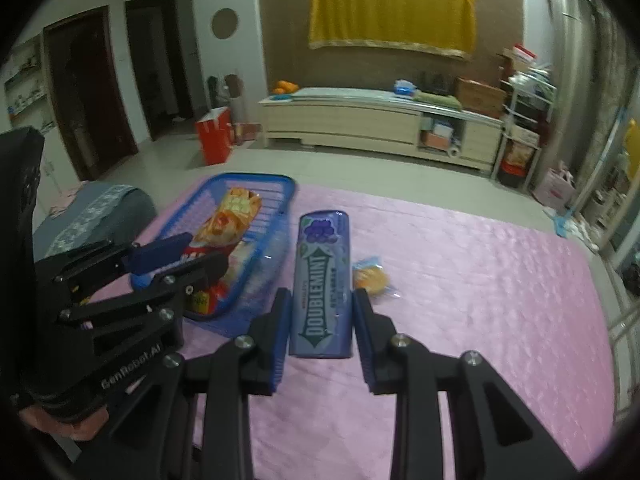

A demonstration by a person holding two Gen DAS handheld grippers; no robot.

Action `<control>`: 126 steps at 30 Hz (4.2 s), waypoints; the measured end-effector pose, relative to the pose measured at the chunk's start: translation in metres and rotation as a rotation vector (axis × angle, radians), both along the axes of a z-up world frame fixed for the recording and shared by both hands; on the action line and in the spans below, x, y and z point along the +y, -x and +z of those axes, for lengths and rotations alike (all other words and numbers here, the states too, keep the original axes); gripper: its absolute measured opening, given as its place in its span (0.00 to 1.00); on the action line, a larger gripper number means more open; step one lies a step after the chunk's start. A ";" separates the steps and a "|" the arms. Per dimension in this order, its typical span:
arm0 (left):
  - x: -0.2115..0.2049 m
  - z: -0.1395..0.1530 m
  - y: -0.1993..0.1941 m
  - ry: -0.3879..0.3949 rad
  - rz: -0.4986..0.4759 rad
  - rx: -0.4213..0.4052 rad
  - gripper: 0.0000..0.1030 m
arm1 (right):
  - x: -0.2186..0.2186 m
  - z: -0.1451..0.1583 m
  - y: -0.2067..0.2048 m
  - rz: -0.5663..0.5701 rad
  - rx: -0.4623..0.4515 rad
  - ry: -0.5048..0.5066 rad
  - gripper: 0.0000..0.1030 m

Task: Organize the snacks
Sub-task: 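Carry the red pack with the left tool while the right tool carries the tube over the basket, then open the right tool to drop the Doublemint tube into the basket, then lower the red snack pack into the basket and open the left tool, then move the right tool to the blue-wrapped bun and grasp it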

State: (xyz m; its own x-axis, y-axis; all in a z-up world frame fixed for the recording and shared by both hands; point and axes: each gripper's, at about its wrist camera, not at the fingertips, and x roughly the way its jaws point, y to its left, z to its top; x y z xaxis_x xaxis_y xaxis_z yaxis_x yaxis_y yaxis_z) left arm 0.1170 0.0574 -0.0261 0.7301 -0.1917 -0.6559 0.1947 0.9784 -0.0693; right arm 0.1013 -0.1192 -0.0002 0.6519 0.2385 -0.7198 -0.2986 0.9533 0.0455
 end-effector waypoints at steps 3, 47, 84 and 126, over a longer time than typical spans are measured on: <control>0.026 0.007 0.002 -0.011 0.035 -0.011 0.29 | 0.016 0.003 -0.004 0.030 -0.005 -0.005 0.34; 0.161 -0.051 -0.043 0.060 0.166 0.140 0.29 | 0.182 -0.099 -0.092 0.224 0.266 0.083 0.37; 0.097 -0.079 -0.083 0.019 0.023 0.236 0.29 | 0.081 -0.090 -0.107 -0.003 0.228 0.013 0.87; 0.053 -0.030 -0.108 -0.042 0.040 0.338 0.79 | -0.006 -0.039 -0.127 -0.042 0.224 -0.039 0.87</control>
State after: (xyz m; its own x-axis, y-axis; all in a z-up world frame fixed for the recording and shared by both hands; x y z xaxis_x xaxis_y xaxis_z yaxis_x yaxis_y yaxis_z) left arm 0.2253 0.1108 -0.0561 0.4761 -0.1351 -0.8689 0.1287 0.9882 -0.0831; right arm 0.2280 -0.1248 -0.0395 0.4869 0.2448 -0.8384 -0.2365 0.9610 0.1433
